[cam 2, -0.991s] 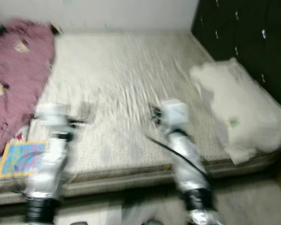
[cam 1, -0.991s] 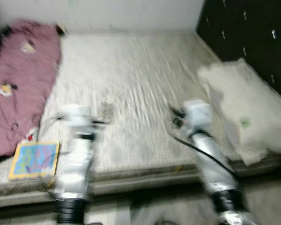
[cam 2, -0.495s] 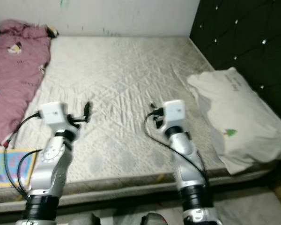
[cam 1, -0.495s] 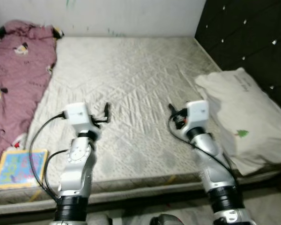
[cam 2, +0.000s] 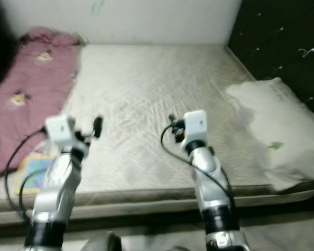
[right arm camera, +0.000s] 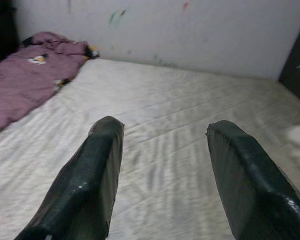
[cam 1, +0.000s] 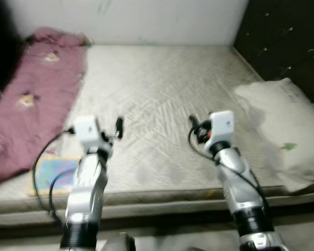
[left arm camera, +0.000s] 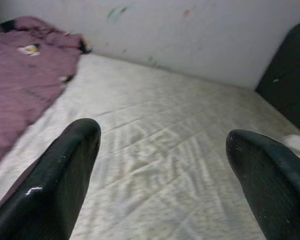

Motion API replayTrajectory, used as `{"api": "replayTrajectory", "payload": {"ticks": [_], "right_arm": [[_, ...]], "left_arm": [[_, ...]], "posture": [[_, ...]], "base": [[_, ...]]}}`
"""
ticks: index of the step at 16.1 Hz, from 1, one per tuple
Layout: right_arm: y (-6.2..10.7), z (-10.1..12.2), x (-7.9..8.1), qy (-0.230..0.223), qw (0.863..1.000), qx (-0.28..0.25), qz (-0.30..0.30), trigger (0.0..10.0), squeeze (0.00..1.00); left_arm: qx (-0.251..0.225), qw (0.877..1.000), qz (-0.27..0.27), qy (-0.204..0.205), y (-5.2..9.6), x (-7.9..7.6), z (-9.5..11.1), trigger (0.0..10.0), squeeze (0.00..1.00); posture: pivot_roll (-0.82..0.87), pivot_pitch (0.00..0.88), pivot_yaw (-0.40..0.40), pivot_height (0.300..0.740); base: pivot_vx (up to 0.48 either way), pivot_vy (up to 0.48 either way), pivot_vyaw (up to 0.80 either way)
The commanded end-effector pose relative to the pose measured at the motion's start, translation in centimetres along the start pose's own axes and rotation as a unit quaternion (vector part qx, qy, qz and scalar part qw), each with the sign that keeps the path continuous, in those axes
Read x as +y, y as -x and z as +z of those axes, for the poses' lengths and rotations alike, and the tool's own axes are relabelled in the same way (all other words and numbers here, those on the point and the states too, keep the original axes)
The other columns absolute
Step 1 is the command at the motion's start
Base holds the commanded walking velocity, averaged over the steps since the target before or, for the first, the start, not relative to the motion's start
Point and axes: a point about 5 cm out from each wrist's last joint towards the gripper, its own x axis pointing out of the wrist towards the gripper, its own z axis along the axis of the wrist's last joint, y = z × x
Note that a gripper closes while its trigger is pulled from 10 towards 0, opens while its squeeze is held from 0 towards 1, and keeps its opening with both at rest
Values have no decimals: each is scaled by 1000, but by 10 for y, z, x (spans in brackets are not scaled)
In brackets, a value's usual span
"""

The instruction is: Clean up the room

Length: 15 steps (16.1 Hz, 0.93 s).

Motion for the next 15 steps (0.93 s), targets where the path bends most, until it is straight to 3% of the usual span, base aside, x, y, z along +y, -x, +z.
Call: {"api": "replayTrajectory", "payload": {"ticks": [1, 15], "right_arm": [[-2, 2, 2, -4, 1000, -2, 3, 10000, 0], [-3, -3, 3, -7, 1000, 15, 9, 10000, 0]], "left_arm": [[-9, 1000, 1, -4, -3, 1, 7, 10000, 0], [-7, 1000, -5, -4, -3, -1, 5, 10000, 0]], "posture": [[38, 0, -44, 740], [34, 0, -47, 740]], "base": [[0, 480, 0], [0, 480, 0]]}}
